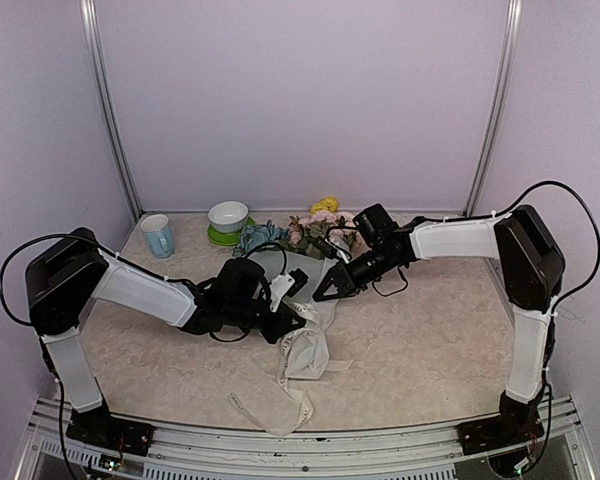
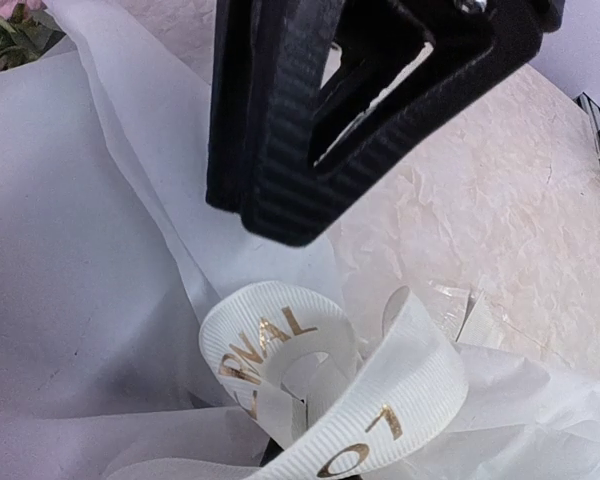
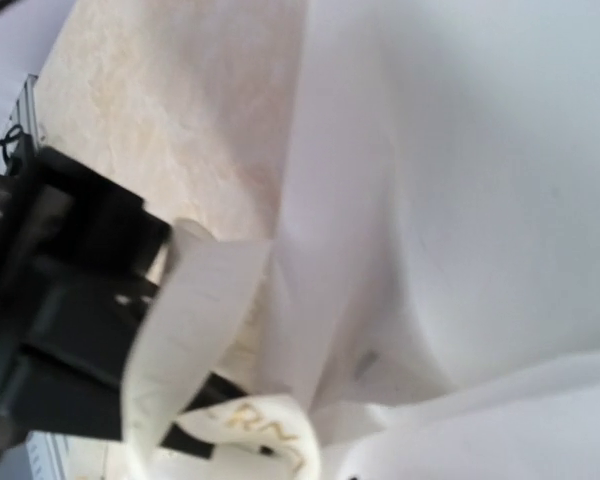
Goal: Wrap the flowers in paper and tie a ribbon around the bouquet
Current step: Tie the half-tied ribbon around the folded bouquet.
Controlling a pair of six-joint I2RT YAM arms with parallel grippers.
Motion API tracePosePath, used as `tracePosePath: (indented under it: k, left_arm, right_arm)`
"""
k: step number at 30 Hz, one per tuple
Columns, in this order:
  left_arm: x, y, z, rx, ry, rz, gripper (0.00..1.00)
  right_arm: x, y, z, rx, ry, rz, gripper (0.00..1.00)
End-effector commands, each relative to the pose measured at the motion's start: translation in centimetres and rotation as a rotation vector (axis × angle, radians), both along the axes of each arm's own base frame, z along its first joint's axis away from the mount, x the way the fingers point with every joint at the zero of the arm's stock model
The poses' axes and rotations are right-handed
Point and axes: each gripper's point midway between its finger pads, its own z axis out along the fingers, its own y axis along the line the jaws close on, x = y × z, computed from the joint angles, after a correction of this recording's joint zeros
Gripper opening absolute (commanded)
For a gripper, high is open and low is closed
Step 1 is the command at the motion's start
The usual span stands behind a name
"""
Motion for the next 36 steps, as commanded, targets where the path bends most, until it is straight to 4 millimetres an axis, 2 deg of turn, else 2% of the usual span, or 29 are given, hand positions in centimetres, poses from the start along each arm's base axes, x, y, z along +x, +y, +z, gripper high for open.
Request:
tracePosePath:
  k: [1, 5, 7, 11, 15, 18, 20, 21, 23, 27, 33, 34, 35, 36]
  left_arm:
    - [0.6, 0.0, 0.3, -0.016, -0.025, 0.013, 0.00]
    - [0.6, 0.0, 0.4, -0.019, -0.027, 0.012, 0.00]
    - [0.6, -0.1, 0.4, -0.020, -0.026, 0.013, 0.00]
    - [0.6, -0.2, 0.6, -0.031, -0.030, 0.008, 0.00]
    - [0.7, -0.3, 0.6, -0.033, -0.034, 0.007, 0.00]
    - [0.7, -0.3, 0.5, -0.032, -0.031, 0.007, 0.00]
    - [0.7, -0.3, 0.6, -0.032, -0.031, 0.008, 0.00]
    - [0.6, -0.2, 0.7, -0.030, -0.031, 0.009, 0.05]
    - [0.5, 0.2, 1.3, -0.029, -0.038, 0.015, 0.24]
    - [-0.7, 0.6, 3.6, -0.039, -0.106, -0.025, 0.50]
    - [-2.1, 1.8, 4.4, 0.032, -0.158, -0.069, 0.74]
    - [-2.3, 2.0, 4.6, 0.039, -0.166, -0.079, 0.81]
    - [-2.5, 2.2, 5.0, 0.048, -0.182, -0.082, 0.93]
    - [-2.7, 2.4, 5.4, 0.060, -0.195, -0.086, 0.98]
  right_arm:
    - [-0.8, 1.4, -0.4, 0.019, 0.014, 0.047, 0.21]
    - [-1.6, 2.0, -1.7, 0.008, 0.039, 0.070, 0.27]
    - [-1.9, 2.3, -1.7, 0.022, 0.048, 0.081, 0.30]
    - [-2.1, 2.9, -2.1, 0.023, 0.058, 0.093, 0.30]
    - [-2.9, 3.7, -1.6, 0.066, 0.083, 0.125, 0.22]
    - [-2.9, 3.7, -1.2, 0.074, 0.074, 0.126, 0.03]
    - [-2.9, 3.6, -0.8, 0.075, 0.065, 0.124, 0.00]
    - [-2.9, 3.5, -0.7, 0.073, 0.061, 0.120, 0.00]
    - [-2.7, 3.2, -0.7, 0.060, 0.051, 0.109, 0.00]
    - [-1.9, 2.3, -1.0, 0.035, 0.031, 0.073, 0.00]
    - [-1.1, 2.0, -1.1, 0.018, 0.008, 0.046, 0.00]
    - [-1.1, 2.0, -1.1, 0.018, 0.007, 0.045, 0.00]
    - [-1.1, 1.9, -1.2, 0.017, 0.009, 0.045, 0.00]
    - [-1.1, 1.9, -1.2, 0.019, 0.009, 0.046, 0.00]
